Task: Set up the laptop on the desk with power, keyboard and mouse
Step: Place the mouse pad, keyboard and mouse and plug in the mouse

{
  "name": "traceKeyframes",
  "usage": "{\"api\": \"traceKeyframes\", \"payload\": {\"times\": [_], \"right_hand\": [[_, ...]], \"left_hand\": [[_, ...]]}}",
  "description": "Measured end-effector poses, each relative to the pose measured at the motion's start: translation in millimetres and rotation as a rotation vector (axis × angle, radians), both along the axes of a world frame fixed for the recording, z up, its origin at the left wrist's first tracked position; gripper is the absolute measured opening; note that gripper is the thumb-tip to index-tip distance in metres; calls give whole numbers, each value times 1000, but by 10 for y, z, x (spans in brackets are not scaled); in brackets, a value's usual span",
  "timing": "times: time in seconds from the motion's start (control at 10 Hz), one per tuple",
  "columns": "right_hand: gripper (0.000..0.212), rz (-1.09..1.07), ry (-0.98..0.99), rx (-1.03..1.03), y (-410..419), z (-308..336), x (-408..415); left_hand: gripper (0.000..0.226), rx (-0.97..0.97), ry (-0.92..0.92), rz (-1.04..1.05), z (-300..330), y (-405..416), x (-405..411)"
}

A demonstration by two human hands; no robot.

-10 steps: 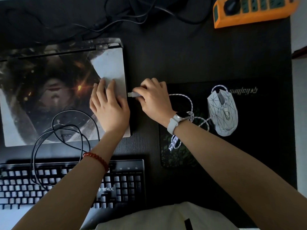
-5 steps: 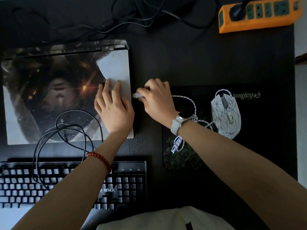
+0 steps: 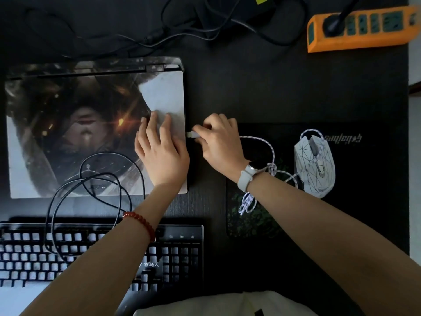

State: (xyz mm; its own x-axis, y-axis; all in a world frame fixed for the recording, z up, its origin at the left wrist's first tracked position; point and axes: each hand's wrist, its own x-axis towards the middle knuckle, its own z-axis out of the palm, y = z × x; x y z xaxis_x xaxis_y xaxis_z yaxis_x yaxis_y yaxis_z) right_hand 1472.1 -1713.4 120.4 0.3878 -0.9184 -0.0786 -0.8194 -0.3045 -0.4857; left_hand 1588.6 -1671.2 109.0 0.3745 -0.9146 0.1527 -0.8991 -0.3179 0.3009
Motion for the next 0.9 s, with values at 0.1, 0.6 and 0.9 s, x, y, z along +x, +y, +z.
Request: {"api": "traceKeyframes", "payload": {"times": [0.1, 0.6, 0.9], "right_hand": [[20, 5, -5, -3, -9, 1, 2], [24, 57, 64, 48, -36, -3, -22], [27, 35, 60, 73, -32, 14, -17]], "left_hand": [[41, -5, -2, -2, -3, -1, 5], [42, -20, -23, -9, -19, 2, 25], [42, -18, -24, -13, -20, 2, 25]]}}
